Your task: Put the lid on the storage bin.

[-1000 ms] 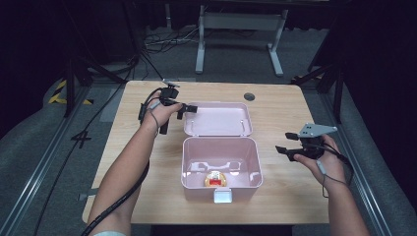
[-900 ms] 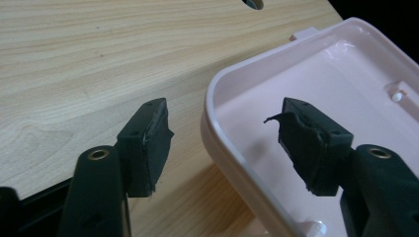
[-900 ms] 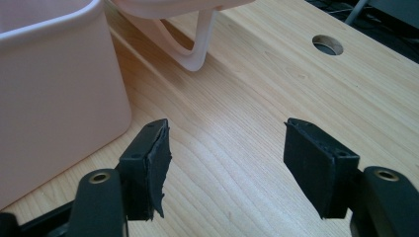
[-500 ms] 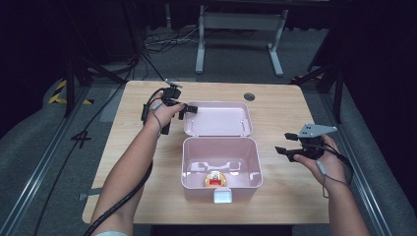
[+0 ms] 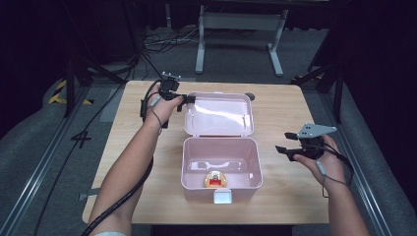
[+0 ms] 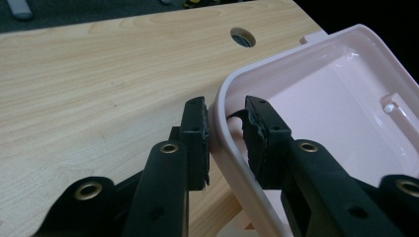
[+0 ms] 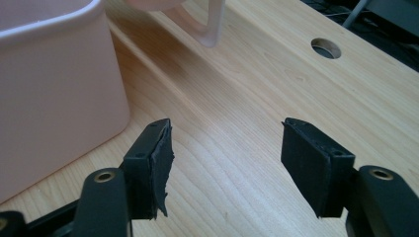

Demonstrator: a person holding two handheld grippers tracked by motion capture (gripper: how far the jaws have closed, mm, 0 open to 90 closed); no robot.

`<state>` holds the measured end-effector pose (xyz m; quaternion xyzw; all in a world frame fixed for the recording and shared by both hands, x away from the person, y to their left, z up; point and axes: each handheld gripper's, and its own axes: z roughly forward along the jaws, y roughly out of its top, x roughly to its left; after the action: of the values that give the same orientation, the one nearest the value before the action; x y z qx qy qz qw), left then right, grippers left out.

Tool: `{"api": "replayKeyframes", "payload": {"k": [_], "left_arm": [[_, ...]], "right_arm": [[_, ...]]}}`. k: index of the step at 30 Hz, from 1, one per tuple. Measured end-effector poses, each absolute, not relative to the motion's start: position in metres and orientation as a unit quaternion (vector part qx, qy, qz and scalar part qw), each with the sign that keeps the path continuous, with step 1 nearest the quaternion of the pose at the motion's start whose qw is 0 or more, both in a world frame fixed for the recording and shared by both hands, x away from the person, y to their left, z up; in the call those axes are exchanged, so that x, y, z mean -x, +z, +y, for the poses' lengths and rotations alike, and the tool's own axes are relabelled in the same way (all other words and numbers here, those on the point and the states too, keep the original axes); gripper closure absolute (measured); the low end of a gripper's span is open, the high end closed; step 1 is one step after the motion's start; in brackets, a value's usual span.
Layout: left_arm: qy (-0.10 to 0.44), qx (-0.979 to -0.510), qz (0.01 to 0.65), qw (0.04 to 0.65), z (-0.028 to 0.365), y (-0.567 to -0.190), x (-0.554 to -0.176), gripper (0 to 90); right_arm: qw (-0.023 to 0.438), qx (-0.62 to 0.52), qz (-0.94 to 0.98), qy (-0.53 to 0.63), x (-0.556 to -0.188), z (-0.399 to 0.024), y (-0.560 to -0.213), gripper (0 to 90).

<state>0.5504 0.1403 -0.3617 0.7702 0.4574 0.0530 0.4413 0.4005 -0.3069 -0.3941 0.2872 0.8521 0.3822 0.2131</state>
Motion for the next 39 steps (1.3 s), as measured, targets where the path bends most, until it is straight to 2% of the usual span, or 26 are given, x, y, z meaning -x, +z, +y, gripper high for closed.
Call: {"api": "replayKeyframes", "payload": {"k": [20,30,39], "left_arm": [[0.098,-0.774,0.425,0.459,0.137,-0.324,-0.535,76.0],[0.119,-0.778,0.406,0.464,0.136,-0.308,-0.524,77.1],[0.129,-0.776,0.385,0.483,0.137,-0.291,-0.508,77.7]], "right_arm": [[0.224,-0.272,0.851,0.390,-0.398,-0.303,-0.387,39.3],[0.210,-0.280,0.845,0.404,-0.392,-0.301,-0.380,51.4],[0.199,-0.282,0.846,0.406,-0.390,-0.298,-0.379,53.7]]}}
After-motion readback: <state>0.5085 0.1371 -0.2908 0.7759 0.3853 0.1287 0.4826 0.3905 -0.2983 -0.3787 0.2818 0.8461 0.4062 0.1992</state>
